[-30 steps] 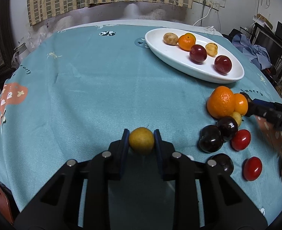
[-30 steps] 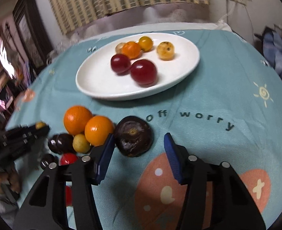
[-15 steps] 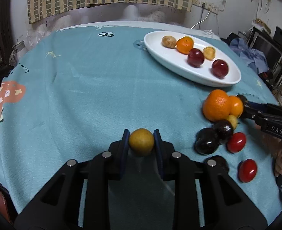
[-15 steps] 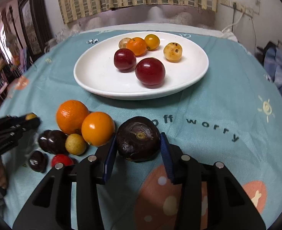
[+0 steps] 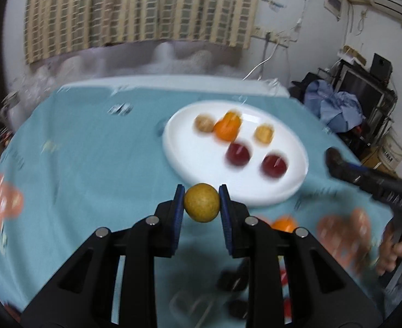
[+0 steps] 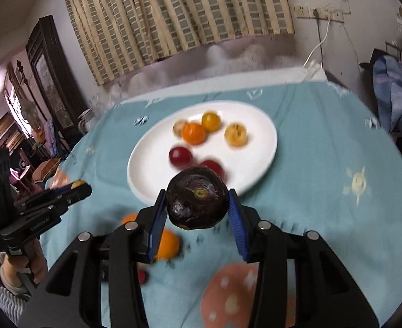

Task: Organize fruits
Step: 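Place both held fruits on the white plate and open both tools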

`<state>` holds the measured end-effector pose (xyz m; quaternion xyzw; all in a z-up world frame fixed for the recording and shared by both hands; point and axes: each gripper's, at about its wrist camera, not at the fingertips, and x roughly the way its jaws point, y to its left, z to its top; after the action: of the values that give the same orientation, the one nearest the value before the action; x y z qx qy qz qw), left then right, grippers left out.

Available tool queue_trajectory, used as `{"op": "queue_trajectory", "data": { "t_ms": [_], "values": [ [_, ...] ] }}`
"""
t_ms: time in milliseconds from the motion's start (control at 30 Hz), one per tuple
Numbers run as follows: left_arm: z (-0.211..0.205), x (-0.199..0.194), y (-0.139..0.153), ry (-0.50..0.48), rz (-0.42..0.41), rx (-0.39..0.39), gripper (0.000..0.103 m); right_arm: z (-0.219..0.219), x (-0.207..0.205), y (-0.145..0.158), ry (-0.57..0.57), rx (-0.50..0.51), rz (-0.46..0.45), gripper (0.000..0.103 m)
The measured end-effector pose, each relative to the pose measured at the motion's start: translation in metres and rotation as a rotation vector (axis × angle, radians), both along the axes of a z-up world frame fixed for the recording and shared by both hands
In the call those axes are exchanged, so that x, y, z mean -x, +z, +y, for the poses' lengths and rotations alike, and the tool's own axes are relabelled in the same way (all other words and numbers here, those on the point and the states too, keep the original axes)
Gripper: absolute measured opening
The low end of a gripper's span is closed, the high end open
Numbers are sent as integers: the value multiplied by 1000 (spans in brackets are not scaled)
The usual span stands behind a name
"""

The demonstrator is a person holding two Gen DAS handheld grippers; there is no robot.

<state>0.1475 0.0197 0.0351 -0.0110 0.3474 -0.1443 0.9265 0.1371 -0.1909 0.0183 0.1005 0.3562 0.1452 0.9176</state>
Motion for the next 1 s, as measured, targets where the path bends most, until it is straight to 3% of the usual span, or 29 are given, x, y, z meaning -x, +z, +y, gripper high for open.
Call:
{"op": "queue_trajectory", "data": {
  "t_ms": [133, 267, 300, 367, 433, 533, 700, 833, 1000],
  "values": [
    [-33, -38, 0, -21, 6, -15, 26, 1, -35, -9, -15, -7, 19, 44],
    [-45, -64, -22, -16, 50, -6, 27, -10, -63, -31, -38, -133, 72, 47],
    [-45, -68, -28, -12, 61, -2, 37, -15, -71, -36, -54, -180, 101, 68],
    [-43, -69, -34, -25, 74, 14, 62, -22, -73, -36, -91, -218, 92, 87],
    [-42, -65, -34, -27, 64, -1, 63, -24, -66, -26, -103, -195, 26, 87],
    [-36, -57, -26, -14, 44, 11, 65, -23, -56, -14, -82, -199, 15, 87],
    [-17, -19, -23, 29, 21, -6, 81, -28, -23, 2, -71, -274, 26, 97],
    [-9, 14, -32, 39, 28, -11, 87, -30, 13, -5, -87, -268, 30, 100],
    [-22, 42, -41, 9, 11, -78, 94, -38, 41, -23, -108, -305, 69, 100]
  ]
}}
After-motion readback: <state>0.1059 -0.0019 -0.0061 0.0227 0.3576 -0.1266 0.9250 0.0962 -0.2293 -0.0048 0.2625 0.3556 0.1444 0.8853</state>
